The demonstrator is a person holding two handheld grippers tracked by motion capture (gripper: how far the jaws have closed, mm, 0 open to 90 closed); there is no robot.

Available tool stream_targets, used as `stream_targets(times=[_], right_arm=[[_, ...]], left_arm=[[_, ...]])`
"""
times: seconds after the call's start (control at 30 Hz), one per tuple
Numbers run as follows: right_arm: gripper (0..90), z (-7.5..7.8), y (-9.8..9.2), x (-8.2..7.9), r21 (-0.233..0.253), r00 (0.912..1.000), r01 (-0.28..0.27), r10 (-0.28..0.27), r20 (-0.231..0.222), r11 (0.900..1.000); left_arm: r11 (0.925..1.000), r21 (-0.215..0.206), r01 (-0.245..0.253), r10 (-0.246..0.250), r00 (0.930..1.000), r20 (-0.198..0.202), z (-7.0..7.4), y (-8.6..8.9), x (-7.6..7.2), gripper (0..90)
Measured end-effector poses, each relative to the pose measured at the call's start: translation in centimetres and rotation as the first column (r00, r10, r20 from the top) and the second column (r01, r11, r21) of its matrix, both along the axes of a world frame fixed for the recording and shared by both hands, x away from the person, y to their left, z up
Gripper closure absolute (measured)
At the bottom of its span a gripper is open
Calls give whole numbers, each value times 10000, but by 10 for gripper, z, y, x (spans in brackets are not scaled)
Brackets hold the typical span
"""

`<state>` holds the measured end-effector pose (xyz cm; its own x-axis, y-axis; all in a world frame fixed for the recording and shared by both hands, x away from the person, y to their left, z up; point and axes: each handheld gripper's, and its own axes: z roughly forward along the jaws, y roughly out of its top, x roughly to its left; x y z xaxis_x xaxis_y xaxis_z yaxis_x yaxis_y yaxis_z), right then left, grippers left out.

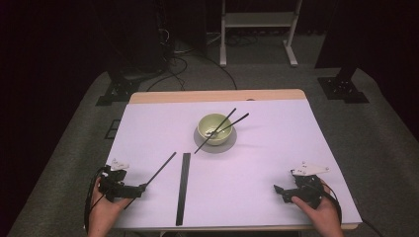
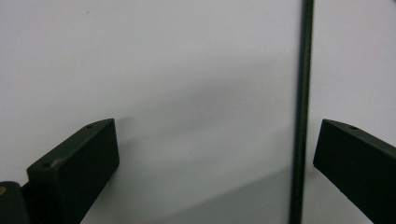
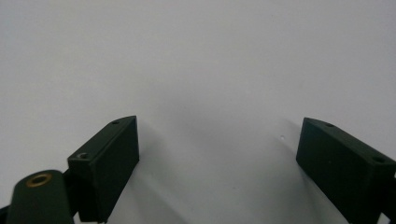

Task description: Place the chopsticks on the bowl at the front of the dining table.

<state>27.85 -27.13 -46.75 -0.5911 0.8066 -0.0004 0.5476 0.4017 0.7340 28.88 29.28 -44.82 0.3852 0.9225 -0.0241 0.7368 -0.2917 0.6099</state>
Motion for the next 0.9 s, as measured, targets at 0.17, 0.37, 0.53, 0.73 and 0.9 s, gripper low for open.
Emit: stream_targets(times=[0.17,0.37,0.53,0.73,0.9], right_arm=[[115,0,0,0,1,10000,7,-7,-4,10000],[116,0,0,0,-3,10000,0,0,2,10000],[116,0,0,0,-3,10000,1,-1,4,10000],[115,0,0,0,1,10000,4,-4,-1,10000],[115,0,0,0,-1,10000,1,-1,-1,10000]], left_arm=[[9997,-38,240,-240,9997,65,2,-5,2,0],[9986,-223,485,-480,9985,247,6,-11,6,0],[9975,-368,601,-586,9974,408,9,-14,8,0],[9953,-553,793,-764,9957,523,10,-19,12,17],[9927,-719,966,-923,9939,608,12,-24,17,50]])
